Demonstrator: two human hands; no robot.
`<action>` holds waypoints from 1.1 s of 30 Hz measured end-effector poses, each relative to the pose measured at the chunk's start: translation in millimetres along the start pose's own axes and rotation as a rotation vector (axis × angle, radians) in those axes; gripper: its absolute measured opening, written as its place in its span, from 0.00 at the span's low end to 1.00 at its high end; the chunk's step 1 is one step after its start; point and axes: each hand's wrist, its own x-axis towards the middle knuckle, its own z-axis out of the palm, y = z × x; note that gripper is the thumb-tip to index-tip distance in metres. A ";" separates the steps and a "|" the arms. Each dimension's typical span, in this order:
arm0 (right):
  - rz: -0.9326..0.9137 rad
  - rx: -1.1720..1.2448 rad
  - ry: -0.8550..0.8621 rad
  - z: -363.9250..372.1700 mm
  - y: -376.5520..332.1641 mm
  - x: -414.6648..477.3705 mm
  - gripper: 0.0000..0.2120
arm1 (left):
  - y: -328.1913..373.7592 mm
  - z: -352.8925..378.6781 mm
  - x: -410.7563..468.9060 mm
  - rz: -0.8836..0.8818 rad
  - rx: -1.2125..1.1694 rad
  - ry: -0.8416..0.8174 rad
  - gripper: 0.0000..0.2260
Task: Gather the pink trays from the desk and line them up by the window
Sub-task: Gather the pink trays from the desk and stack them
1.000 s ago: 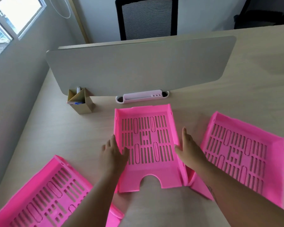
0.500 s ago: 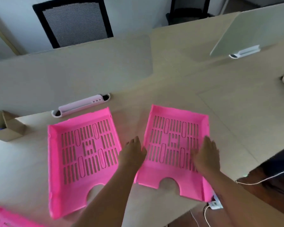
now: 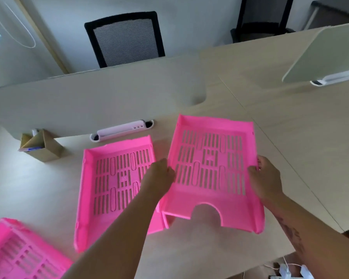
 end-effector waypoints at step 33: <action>-0.088 -0.057 -0.403 223.8 -124.7 -78.6 0.24 | -233.8 -77.6 -81.1 -0.451 -0.431 0.262 0.21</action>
